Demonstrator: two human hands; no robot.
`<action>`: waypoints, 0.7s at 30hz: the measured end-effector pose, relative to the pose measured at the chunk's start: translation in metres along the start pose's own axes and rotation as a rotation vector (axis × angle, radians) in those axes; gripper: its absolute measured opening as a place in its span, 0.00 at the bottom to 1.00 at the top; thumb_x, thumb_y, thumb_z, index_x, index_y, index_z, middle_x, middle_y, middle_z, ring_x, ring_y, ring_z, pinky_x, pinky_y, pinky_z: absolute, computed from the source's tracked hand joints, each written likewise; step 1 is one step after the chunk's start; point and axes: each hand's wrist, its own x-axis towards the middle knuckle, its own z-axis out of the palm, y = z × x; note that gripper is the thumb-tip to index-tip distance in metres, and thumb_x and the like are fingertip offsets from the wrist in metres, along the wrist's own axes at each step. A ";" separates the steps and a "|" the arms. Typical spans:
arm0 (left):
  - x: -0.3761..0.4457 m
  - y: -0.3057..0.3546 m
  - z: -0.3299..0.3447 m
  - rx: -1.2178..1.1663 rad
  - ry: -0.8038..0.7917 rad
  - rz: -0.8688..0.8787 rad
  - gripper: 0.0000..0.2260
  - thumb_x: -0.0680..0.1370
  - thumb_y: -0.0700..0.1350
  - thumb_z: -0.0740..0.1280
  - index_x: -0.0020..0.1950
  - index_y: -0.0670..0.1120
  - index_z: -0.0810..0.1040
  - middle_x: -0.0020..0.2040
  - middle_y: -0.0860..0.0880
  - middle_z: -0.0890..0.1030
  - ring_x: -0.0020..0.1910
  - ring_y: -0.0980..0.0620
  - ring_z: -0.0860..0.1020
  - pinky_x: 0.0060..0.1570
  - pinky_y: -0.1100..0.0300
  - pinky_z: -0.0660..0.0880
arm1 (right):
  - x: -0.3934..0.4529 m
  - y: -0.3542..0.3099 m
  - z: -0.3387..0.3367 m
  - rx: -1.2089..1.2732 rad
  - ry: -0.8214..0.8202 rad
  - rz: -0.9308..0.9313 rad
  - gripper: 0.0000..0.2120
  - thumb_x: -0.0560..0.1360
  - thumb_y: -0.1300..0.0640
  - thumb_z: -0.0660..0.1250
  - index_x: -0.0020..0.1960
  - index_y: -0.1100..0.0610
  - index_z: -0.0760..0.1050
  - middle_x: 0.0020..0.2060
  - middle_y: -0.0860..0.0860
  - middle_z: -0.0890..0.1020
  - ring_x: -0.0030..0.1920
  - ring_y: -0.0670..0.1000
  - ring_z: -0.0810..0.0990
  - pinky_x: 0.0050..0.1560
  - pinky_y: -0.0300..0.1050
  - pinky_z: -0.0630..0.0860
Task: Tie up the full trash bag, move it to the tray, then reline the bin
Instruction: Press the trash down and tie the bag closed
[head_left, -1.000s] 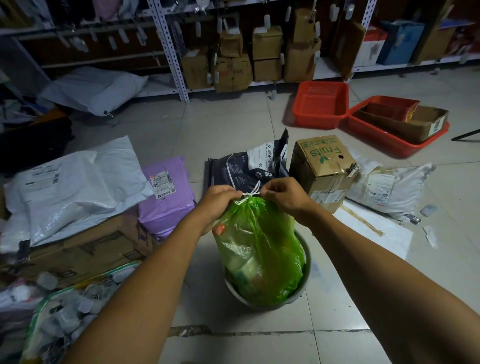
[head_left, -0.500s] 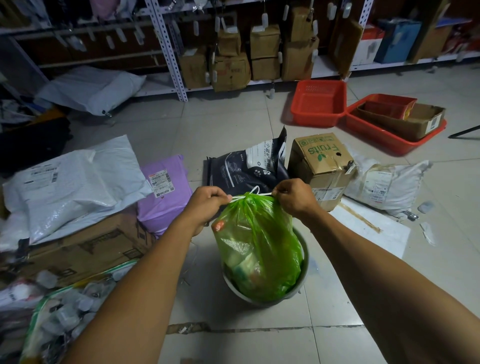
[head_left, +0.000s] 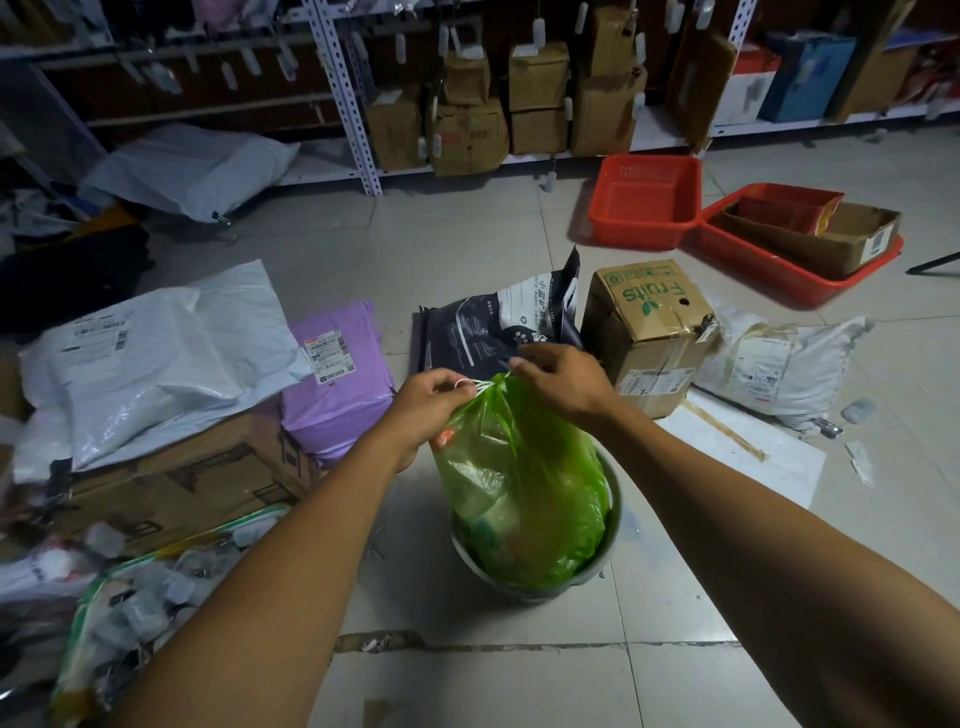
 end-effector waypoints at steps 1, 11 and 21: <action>-0.001 -0.001 0.001 0.005 0.004 0.003 0.04 0.77 0.45 0.69 0.50 0.48 0.82 0.48 0.45 0.83 0.46 0.47 0.83 0.44 0.54 0.81 | 0.001 -0.004 0.006 -0.037 -0.047 -0.034 0.23 0.76 0.40 0.64 0.66 0.51 0.76 0.61 0.52 0.81 0.59 0.54 0.80 0.60 0.55 0.77; -0.012 -0.022 -0.023 0.048 0.038 -0.036 0.03 0.77 0.45 0.68 0.47 0.49 0.82 0.44 0.50 0.83 0.45 0.52 0.80 0.47 0.54 0.74 | 0.008 -0.004 0.022 -0.227 -0.070 -0.132 0.06 0.75 0.53 0.68 0.48 0.55 0.80 0.44 0.55 0.83 0.44 0.57 0.81 0.45 0.52 0.79; -0.003 0.020 -0.022 0.532 0.047 0.175 0.10 0.78 0.43 0.67 0.60 0.47 0.79 0.57 0.49 0.81 0.56 0.50 0.78 0.56 0.56 0.75 | 0.007 -0.027 -0.008 -0.301 -0.017 -0.213 0.09 0.75 0.56 0.67 0.36 0.52 0.73 0.37 0.53 0.80 0.39 0.55 0.79 0.40 0.58 0.78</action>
